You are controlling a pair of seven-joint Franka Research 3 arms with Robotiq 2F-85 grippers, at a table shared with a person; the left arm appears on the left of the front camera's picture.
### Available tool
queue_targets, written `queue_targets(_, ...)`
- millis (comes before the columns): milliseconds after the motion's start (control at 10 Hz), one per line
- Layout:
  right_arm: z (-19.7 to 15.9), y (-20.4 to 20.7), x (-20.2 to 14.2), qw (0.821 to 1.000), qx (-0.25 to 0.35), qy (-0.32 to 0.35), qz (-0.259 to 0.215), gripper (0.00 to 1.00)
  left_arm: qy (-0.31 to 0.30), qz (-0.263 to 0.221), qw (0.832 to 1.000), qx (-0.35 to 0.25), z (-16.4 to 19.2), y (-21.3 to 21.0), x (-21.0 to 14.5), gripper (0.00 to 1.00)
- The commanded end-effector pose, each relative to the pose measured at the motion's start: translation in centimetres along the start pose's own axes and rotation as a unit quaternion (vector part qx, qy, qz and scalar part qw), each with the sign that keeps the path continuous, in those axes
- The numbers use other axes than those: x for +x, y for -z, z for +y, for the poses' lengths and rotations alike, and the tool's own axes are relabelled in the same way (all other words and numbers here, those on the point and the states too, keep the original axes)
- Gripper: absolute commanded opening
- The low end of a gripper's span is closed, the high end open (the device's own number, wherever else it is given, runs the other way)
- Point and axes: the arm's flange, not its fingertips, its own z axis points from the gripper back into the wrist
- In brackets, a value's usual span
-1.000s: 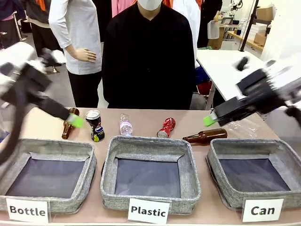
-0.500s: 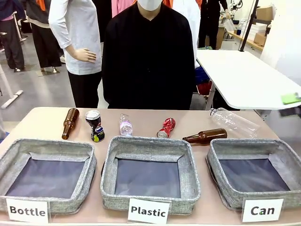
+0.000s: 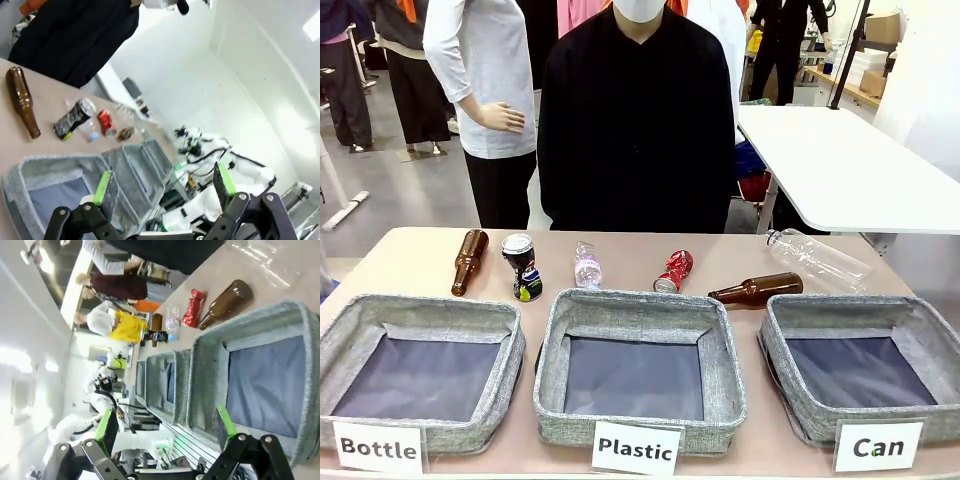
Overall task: Sort the can waste into the basket.
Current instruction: Pick up the can waste from the table and place it in the right Fabric basket.
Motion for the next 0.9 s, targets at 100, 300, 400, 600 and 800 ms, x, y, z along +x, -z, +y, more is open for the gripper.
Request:
queue_targets(100,0.0,0.0,0.0,1.0,0.0,0.0,0.0,1.0,0.033,0.003,0.999,0.008,-0.5,3.1,-0.7,1.0)
queue_targets(300,0.0,0.0,0.0,1.0,0.0,0.0,0.0,1.0,-0.005,-0.014,1.0,-0.01,0.8,0.8,0.2,1.0)
queue_targets(400,0.0,0.0,0.0,1.0,0.0,0.0,0.0,1.0,-0.005,-0.014,1.0,-0.01,0.8,0.8,0.2,1.0)
queue_targets(600,0.0,0.0,0.0,1.0,0.0,0.0,0.0,1.0,-0.005,-0.014,1.0,-0.01,0.8,0.8,0.2,1.0)
queue_targets(800,0.0,0.0,0.0,1.0,0.0,0.0,0.0,1.0,-0.005,-0.014,1.0,-0.002,0.9,0.7,0.1,1.0)
